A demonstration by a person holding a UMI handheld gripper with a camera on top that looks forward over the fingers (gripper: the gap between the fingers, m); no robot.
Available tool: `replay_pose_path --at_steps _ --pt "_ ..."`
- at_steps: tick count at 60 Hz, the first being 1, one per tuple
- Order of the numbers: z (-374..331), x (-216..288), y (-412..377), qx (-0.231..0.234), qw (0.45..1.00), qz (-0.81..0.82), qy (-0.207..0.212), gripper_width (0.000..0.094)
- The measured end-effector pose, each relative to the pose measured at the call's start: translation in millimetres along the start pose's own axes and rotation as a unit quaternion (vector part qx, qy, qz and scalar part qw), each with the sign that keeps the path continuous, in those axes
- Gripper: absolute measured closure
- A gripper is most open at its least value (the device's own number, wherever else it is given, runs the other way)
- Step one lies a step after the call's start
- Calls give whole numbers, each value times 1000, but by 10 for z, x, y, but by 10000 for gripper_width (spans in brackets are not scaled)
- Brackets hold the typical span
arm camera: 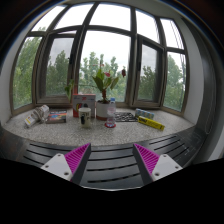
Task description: Pour water
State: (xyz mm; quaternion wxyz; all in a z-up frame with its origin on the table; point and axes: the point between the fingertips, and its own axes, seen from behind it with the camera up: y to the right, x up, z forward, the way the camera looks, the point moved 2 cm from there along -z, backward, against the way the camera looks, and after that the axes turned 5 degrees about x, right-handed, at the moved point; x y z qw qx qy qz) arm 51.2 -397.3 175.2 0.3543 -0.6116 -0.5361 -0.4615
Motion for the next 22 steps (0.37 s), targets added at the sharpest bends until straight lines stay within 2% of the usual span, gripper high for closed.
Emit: replay_pose_path --at_steps 10,22 --pt "-184 119 -7 5 1000 6 20 80" --pt "-222 88 44 7 1000 6 17 80"
